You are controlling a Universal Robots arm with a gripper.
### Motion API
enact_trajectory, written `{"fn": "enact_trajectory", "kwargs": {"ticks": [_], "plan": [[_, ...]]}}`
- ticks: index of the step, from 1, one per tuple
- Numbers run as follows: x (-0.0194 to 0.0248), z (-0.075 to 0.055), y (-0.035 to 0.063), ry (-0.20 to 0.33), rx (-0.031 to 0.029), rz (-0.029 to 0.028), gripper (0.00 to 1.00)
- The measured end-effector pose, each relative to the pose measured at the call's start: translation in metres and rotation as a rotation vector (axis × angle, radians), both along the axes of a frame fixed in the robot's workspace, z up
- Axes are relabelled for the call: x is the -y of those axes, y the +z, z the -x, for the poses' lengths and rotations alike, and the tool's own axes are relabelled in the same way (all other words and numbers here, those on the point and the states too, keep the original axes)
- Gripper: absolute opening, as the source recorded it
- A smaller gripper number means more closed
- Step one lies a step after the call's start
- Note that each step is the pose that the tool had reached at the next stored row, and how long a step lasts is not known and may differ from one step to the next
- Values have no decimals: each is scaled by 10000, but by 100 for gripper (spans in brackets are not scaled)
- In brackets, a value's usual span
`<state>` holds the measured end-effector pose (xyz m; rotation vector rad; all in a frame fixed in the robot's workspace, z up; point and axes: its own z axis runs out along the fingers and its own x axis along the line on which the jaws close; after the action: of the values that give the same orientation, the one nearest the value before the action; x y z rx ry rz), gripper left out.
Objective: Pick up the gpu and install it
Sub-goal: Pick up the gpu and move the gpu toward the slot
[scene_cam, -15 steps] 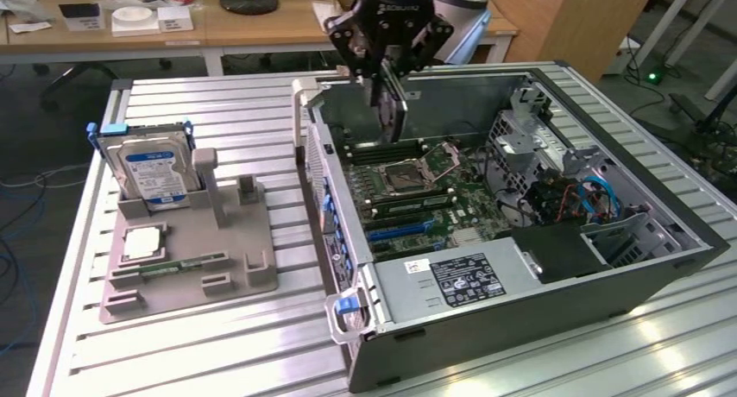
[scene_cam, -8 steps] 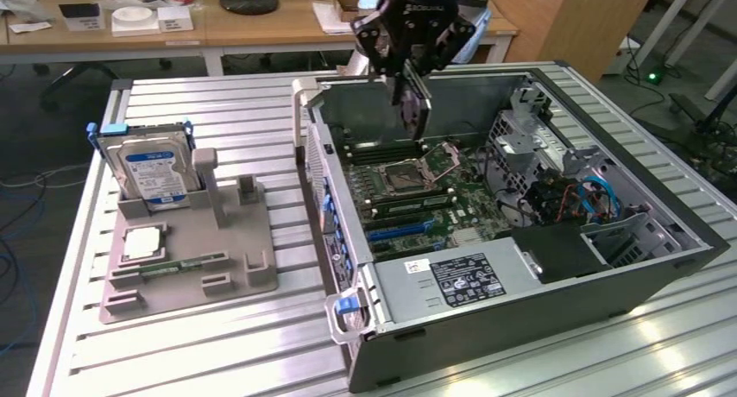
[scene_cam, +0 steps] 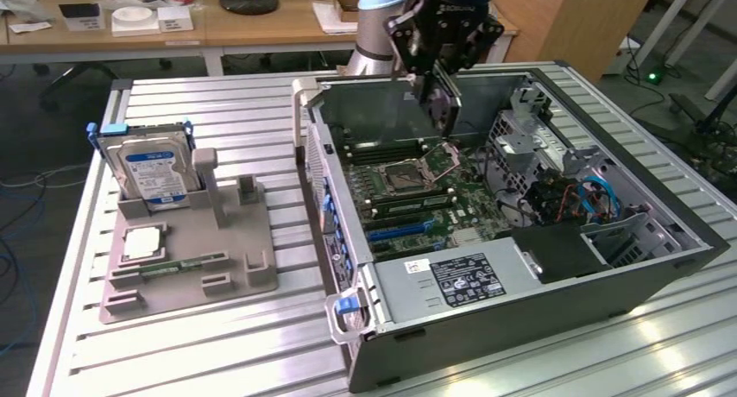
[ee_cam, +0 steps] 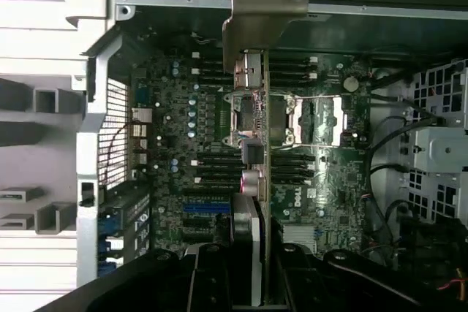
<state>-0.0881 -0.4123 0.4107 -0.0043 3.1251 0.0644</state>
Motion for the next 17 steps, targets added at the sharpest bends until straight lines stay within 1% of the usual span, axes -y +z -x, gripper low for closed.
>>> {"fn": "enact_trajectory", "kwargs": {"ticks": [8,10,17], "plan": [[0,-365,0,2,0,2,28],[0,-435,0,1,-1,2,28],[0,-438,0,1,0,1,28]]}}
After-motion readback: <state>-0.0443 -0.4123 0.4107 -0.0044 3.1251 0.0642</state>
